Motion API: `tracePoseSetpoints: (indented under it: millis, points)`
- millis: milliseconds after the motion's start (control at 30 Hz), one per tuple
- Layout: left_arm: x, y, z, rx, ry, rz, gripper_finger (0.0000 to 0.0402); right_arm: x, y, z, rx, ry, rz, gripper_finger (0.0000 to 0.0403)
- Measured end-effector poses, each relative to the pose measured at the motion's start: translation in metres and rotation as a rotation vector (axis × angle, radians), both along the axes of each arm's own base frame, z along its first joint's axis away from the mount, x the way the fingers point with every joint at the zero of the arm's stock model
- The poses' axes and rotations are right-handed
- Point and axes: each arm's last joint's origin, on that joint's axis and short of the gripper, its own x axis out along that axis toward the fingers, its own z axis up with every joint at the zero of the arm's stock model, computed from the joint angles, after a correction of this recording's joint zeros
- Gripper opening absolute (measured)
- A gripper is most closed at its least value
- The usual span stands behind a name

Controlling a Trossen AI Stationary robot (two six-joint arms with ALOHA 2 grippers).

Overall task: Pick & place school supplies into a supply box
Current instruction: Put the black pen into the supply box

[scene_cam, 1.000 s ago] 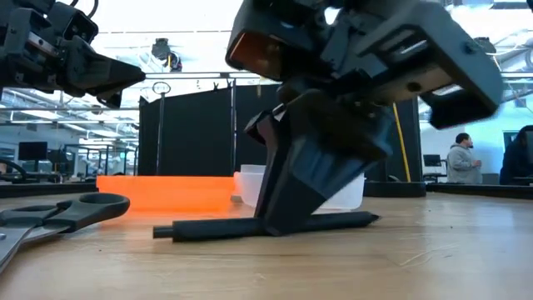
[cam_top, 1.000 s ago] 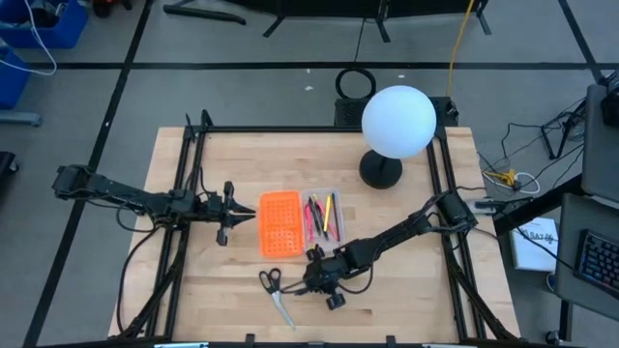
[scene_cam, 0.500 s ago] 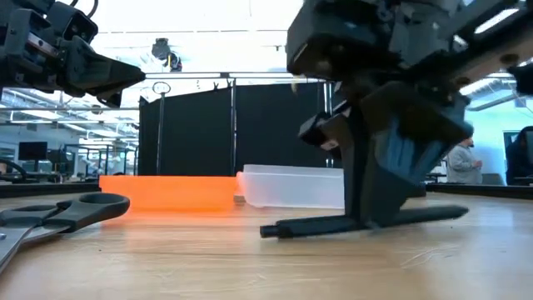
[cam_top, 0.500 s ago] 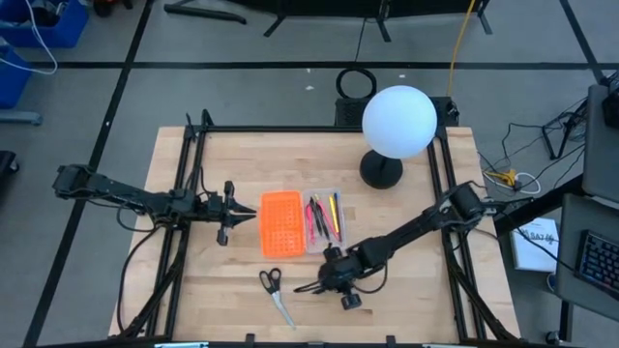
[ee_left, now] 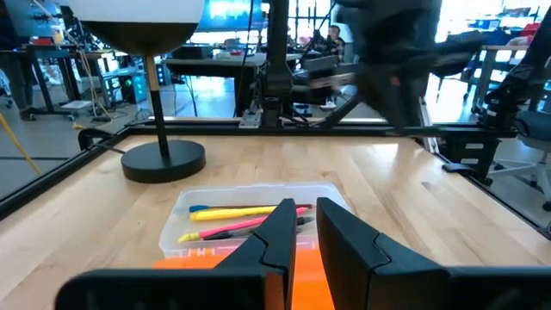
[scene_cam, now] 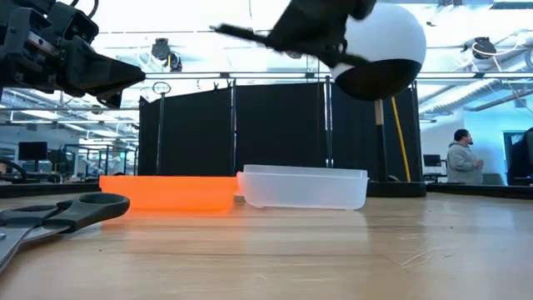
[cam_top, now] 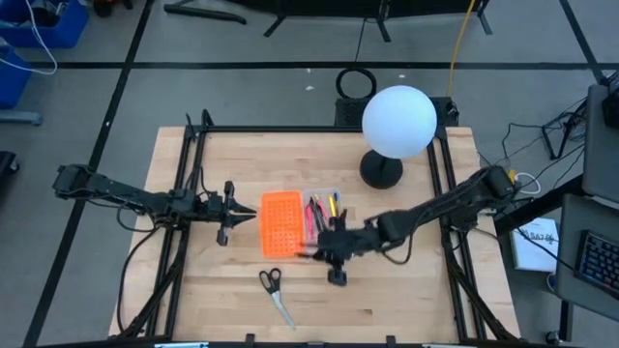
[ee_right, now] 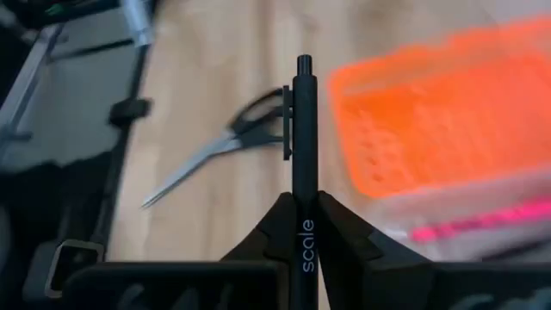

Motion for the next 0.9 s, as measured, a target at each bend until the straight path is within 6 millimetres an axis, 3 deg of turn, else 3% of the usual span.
tracePoseSetpoints:
  millis: [200,433,667,900]
  points:
    - [0.0,0.0,0.0,-0.005,0.0,0.0,0.0058,-0.015,-0.047,-0.003,0.135,-0.006,-0.248,0.0021]
    - [0.0,0.0,0.0,-0.005,0.0,-0.002,0.0058,-0.034,-0.091,-0.04,0.419,-0.097,-0.577,0.0021]
    - [0.0,0.0,0.002,0.007,-0.022,-0.002,0.0058,-0.049,-0.11,-0.066,0.577,-0.313,-0.793,0.0021]
    - [0.0,0.0,0.004,0.016,-0.044,-0.003,0.0058,-0.053,-0.114,-0.081,0.507,-0.243,-0.89,0.0021]
